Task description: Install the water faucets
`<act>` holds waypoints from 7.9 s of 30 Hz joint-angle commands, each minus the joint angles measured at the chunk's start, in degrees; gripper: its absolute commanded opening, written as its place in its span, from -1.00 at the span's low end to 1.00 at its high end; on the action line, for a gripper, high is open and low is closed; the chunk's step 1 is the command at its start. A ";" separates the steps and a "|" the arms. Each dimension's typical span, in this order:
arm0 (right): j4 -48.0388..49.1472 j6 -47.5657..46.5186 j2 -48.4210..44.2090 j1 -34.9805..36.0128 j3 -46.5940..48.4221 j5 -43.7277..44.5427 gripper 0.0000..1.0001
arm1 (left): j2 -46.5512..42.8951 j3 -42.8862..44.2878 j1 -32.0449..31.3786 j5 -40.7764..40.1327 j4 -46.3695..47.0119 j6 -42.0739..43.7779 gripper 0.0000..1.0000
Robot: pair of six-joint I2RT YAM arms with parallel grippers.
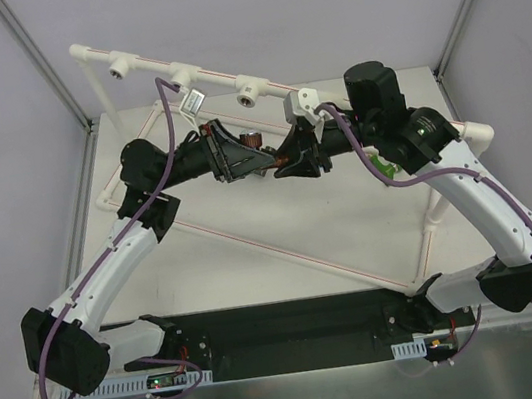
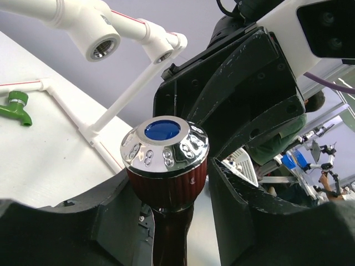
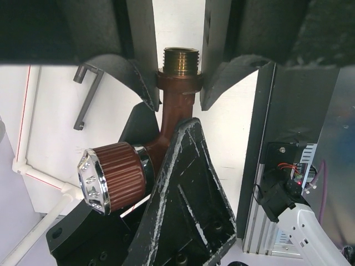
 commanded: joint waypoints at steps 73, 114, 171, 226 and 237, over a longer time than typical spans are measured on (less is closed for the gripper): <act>0.18 -4.60 -2.66 0.08 -0.30 5.11 -0.97 | 2.11 7.31 -3.10 10.35 -12.02 6.68 -0.63; 0.79 -2.22 -1.34 1.48 -0.12 0.98 0.63 | -8.79 2.13 0.50 -4.24 -20.72 22.16 -1.00; 3.87 -0.55 -1.43 2.19 -1.79 2.74 -0.97 | -9.58 -1.12 -0.64 -4.24 -13.60 16.36 -0.27; -13.70 -14.17 2.53 -18.29 13.93 37.21 0.76 | -11.34 -5.35 38.03 -9.95 -14.39 15.57 -1.00; -16.00 -14.97 3.24 -18.21 12.18 35.00 -0.16 | -6.07 -1.65 40.31 -12.50 -10.35 11.96 -1.00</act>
